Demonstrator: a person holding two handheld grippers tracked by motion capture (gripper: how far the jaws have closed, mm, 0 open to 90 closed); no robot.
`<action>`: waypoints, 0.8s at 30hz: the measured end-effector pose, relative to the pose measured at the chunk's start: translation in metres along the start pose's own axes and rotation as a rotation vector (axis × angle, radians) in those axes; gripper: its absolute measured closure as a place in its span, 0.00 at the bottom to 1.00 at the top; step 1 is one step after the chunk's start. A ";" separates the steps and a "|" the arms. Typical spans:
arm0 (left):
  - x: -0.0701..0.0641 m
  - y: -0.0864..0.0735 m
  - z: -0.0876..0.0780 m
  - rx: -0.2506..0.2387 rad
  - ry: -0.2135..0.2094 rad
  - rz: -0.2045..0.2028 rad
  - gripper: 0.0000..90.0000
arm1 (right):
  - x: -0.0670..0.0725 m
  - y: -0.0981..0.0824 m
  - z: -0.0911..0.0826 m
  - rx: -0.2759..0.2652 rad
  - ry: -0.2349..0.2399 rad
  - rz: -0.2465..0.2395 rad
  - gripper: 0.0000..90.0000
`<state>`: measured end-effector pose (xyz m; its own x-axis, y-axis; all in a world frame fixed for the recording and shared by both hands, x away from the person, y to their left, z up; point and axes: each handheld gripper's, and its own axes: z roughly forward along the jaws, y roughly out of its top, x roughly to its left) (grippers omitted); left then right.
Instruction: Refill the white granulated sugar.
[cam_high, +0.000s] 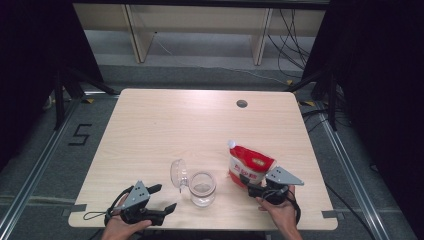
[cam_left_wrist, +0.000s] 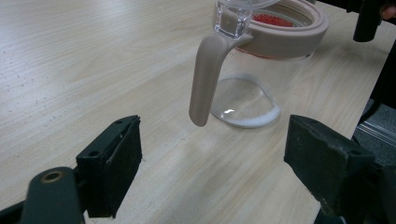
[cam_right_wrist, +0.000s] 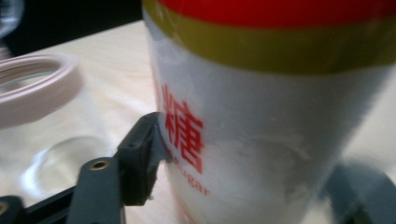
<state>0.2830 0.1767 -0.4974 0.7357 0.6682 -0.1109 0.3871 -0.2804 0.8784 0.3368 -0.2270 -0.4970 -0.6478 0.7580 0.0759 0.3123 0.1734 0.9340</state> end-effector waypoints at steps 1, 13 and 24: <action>0.000 0.000 0.000 0.001 0.002 0.003 0.21 | -0.006 0.001 -0.001 -0.011 0.017 -0.042 0.43; 0.001 -0.001 0.002 0.012 -0.011 0.031 0.21 | -0.010 0.001 0.003 -0.011 0.072 -0.105 0.46; 0.000 -0.002 0.003 0.020 0.006 0.007 0.21 | 0.018 0.000 0.006 -0.033 -0.145 -0.039 0.47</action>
<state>0.2836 0.1752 -0.5005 0.7354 0.6699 -0.1017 0.3926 -0.2990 0.8698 0.3296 -0.2097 -0.4979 -0.5514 0.8342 -0.0097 0.2641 0.1855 0.9465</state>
